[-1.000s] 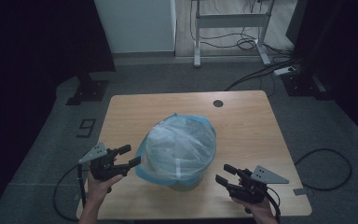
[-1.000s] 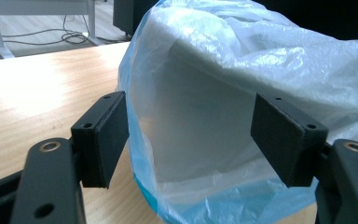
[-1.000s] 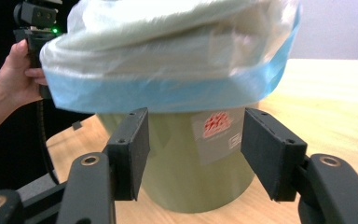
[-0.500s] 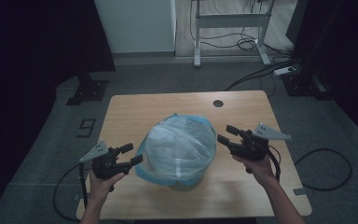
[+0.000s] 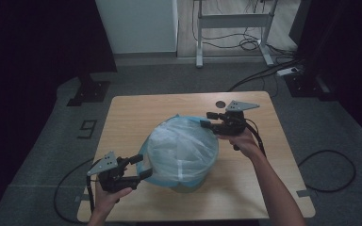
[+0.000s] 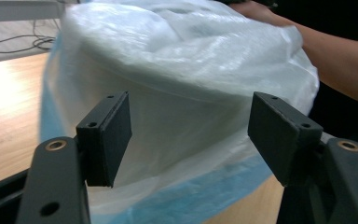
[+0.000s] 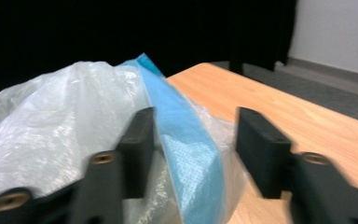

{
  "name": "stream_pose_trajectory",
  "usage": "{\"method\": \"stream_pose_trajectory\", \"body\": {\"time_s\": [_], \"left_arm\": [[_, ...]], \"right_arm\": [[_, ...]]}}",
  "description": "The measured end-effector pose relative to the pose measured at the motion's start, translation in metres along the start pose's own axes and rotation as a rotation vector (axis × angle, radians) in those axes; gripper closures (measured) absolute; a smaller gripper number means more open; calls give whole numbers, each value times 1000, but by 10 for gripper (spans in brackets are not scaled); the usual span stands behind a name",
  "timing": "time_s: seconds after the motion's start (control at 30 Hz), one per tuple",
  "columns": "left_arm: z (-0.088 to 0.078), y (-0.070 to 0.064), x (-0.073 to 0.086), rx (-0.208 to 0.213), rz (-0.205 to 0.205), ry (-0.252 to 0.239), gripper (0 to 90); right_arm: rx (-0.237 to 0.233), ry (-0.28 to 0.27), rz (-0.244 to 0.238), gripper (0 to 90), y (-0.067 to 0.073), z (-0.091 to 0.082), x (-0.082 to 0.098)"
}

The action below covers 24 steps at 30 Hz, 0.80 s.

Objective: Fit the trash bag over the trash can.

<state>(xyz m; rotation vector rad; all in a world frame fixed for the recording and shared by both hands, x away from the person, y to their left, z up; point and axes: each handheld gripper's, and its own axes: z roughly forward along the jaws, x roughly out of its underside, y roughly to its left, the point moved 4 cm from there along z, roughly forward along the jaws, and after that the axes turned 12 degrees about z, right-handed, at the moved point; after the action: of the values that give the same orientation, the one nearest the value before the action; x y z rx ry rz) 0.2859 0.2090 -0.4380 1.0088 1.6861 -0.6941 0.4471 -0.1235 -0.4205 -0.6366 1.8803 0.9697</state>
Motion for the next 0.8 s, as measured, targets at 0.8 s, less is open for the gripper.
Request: {"method": "stream_pose_trajectory", "body": {"time_s": [0.8], "left_arm": [[22,-28,17,26,177,87,523]], "right_arm": [[3,-8,136,880,-10,14,6]]}}
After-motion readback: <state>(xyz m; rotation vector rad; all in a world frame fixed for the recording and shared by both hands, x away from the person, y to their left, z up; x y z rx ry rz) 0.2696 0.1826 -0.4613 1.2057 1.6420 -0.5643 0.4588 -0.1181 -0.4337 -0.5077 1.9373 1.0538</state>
